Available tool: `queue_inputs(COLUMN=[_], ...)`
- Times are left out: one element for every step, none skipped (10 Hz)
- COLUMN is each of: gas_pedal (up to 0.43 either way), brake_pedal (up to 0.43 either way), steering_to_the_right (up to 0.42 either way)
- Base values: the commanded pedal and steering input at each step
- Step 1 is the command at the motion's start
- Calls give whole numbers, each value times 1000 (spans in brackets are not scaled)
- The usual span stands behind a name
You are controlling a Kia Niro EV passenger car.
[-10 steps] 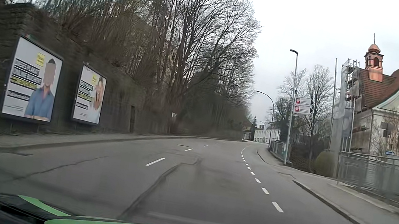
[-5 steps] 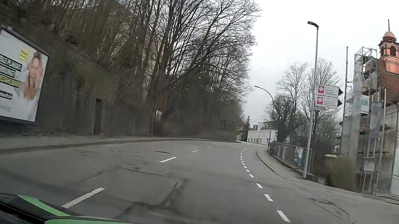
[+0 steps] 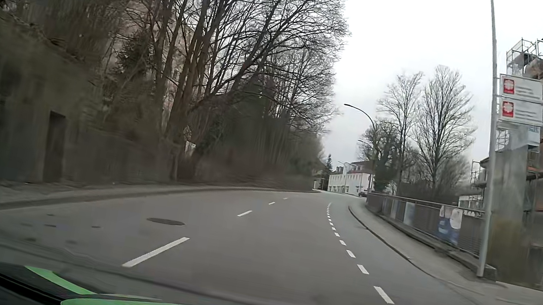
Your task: Follow the waypoints while adhering to traffic rules and regulations
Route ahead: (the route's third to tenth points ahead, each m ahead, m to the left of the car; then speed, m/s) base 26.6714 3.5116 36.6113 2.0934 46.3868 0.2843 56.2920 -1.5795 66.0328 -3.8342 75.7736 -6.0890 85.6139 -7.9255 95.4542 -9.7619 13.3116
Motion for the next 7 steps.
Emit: queue_inputs(gas_pedal=[209, 209, 209, 209, 209, 209, 209], brake_pedal=[0, 0, 0, 0, 0, 0, 0], steering_to_the_right=[18, 18, 18, 18, 18, 19, 19])
